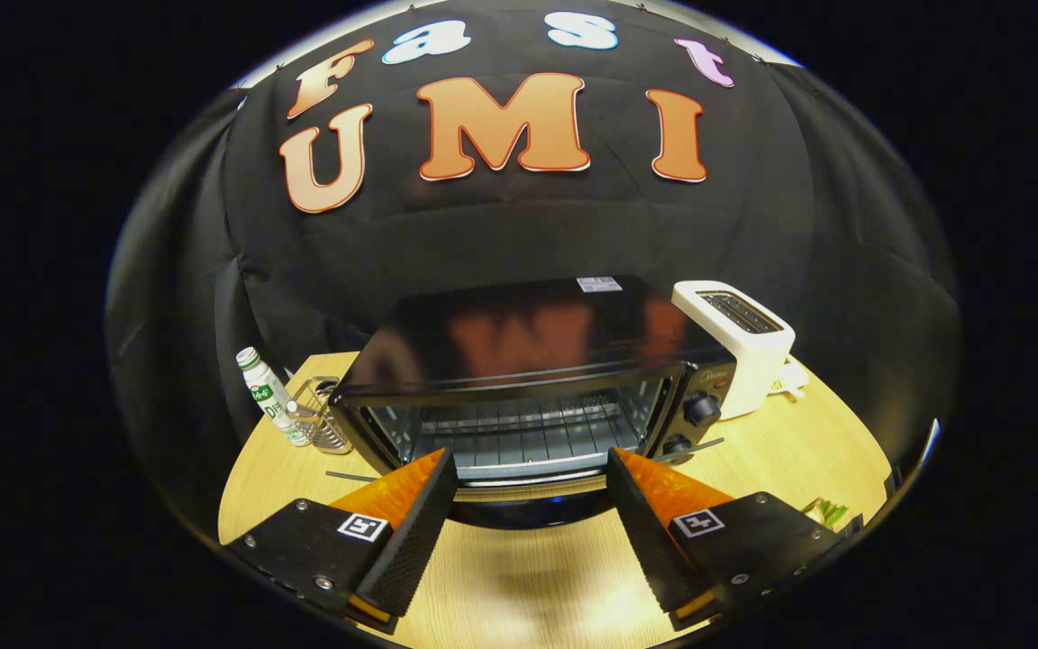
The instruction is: Open the toaster oven, put the food inside, and close the toaster oven door.
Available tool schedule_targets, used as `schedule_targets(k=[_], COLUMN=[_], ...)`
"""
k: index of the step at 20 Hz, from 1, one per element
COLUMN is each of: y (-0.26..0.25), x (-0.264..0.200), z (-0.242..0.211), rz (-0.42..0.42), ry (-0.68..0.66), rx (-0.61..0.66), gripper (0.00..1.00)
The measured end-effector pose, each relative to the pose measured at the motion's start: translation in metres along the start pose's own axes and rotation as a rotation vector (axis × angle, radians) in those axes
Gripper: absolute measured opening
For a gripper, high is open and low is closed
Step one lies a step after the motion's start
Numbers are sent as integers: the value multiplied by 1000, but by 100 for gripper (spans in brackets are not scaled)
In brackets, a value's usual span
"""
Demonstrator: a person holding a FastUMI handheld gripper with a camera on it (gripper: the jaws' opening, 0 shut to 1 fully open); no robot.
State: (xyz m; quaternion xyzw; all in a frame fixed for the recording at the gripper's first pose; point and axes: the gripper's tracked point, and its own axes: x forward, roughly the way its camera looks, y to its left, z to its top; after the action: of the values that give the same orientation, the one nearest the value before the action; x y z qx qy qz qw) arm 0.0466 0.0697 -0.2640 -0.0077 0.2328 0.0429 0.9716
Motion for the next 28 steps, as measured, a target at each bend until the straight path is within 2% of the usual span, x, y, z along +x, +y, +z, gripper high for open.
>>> schedule_targets(k=[12, 15, 21, 28], y=[-12, -19, -18, -19], x=[-25, -19, -3, -4], z=[-91, -113, -155, -144], rz=[-37, -68, -69, -19], ry=[89, 111, 191, 149], rx=[-32, -61, -73, -72], gripper=[100, 100, 100, 100])
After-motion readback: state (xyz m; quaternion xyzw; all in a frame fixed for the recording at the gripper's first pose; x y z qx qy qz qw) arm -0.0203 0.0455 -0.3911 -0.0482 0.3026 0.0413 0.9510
